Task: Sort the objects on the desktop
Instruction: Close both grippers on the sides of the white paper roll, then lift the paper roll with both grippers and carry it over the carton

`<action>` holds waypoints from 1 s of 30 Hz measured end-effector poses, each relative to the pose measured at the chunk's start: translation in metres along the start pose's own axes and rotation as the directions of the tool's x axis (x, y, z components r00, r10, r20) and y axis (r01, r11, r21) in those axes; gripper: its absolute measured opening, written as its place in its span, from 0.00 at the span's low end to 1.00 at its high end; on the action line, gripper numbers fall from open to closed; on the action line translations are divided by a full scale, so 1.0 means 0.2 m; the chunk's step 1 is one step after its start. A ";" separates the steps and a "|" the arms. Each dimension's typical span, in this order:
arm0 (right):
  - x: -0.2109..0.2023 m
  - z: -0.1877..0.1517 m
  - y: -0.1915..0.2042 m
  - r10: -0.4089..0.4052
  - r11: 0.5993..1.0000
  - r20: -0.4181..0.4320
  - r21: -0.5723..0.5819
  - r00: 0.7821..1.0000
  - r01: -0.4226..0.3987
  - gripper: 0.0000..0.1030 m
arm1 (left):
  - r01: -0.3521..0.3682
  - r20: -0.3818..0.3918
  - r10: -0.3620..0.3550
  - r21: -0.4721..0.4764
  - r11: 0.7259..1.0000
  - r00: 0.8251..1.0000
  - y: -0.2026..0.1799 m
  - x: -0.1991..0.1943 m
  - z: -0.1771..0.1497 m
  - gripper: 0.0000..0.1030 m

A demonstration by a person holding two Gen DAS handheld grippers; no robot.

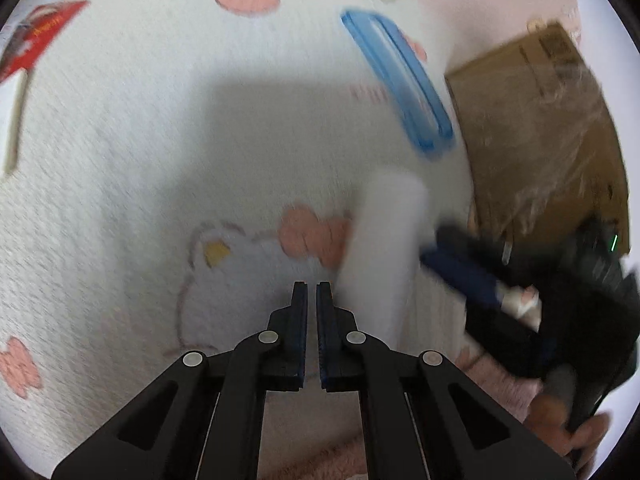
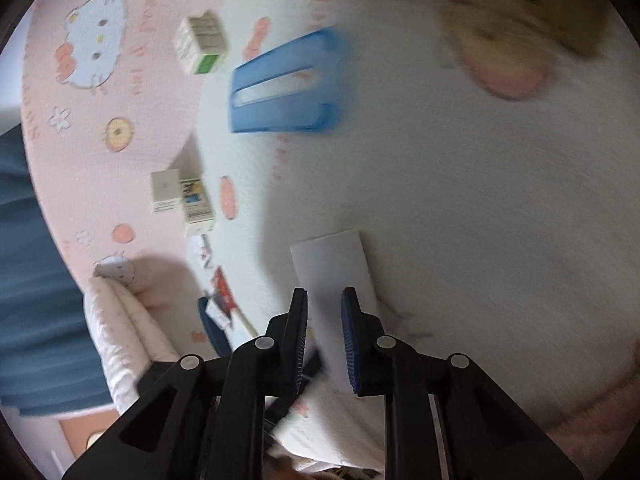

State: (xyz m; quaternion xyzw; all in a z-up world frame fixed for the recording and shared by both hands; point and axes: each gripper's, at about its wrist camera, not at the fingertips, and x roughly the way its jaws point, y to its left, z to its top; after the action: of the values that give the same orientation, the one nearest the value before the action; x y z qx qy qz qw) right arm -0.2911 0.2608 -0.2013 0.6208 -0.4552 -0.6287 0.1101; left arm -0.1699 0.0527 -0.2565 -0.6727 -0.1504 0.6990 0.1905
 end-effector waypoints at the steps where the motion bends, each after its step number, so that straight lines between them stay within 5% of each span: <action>1: 0.03 0.01 0.04 0.004 1.000 -0.023 -0.027 1.000 -0.005 0.15 | -0.007 -0.013 0.007 0.007 1.000 1.000 -0.01 0.02 -0.01 0.04; 7: 0.03 0.01 0.16 -0.040 0.985 -0.046 -0.172 0.998 0.032 0.21 | 0.012 0.064 -0.010 -0.033 0.999 0.998 0.01 -0.08 0.01 0.09; 9: -0.01 0.02 0.16 -0.065 0.980 -0.032 -0.192 0.997 0.057 0.50 | 0.043 0.083 -0.037 -0.075 0.996 0.996 0.05 -0.12 0.03 0.32; 11: -0.01 0.04 0.17 -0.089 0.970 -0.047 -0.233 0.995 0.076 0.57 | 0.099 0.087 -0.090 -0.106 0.989 0.992 0.08 -0.13 0.04 0.38; 22: 0.09 0.06 0.09 -0.095 0.977 -0.110 -0.199 0.989 0.072 0.58 | 0.156 0.028 -0.155 -0.032 0.987 0.988 0.00 -0.07 -0.02 0.45; 30: 0.16 0.08 0.03 -0.116 0.982 -0.144 -0.166 0.983 0.091 0.58 | 0.210 0.026 -0.209 -0.023 0.977 0.978 -0.04 -0.03 0.01 0.39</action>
State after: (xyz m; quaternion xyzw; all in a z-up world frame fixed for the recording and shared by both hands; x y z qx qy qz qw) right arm -0.3142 0.2412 -0.2212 0.6794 -0.3610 -0.6182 0.1609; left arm -0.1704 0.0561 -0.2477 -0.6474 -0.2316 0.6807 0.2526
